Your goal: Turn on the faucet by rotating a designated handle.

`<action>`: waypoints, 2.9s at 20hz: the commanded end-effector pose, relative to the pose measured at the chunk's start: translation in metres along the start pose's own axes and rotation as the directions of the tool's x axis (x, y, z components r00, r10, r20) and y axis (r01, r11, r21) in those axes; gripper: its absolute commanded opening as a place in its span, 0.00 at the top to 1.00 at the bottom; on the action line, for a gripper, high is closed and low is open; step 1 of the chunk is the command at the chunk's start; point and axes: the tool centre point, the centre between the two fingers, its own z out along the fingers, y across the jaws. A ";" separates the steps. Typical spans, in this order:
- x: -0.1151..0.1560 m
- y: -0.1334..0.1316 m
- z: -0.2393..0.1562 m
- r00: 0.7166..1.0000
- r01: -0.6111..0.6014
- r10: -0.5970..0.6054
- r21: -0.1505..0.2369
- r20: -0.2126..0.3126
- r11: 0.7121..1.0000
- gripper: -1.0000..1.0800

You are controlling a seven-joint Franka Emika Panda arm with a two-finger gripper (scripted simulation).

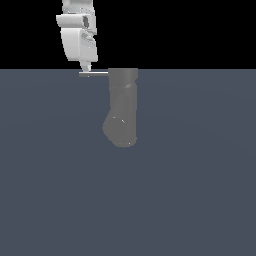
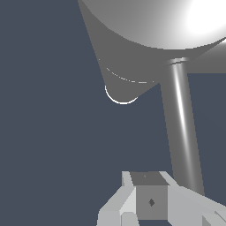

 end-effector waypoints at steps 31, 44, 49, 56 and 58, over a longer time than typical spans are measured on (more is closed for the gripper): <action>0.021 0.073 0.000 1.000 0.001 -0.001 -0.003 -0.003 1.000 1.00; 0.052 0.103 -0.001 1.000 0.000 0.000 -0.006 -0.003 1.000 1.00; 0.064 0.115 -0.001 1.000 -0.001 0.001 -0.007 -0.003 1.000 1.00; 0.080 0.129 -0.001 1.000 -0.002 0.002 -0.008 -0.003 1.000 1.00; 0.074 0.126 -0.001 1.000 0.015 -0.015 -0.004 -0.003 1.000 1.00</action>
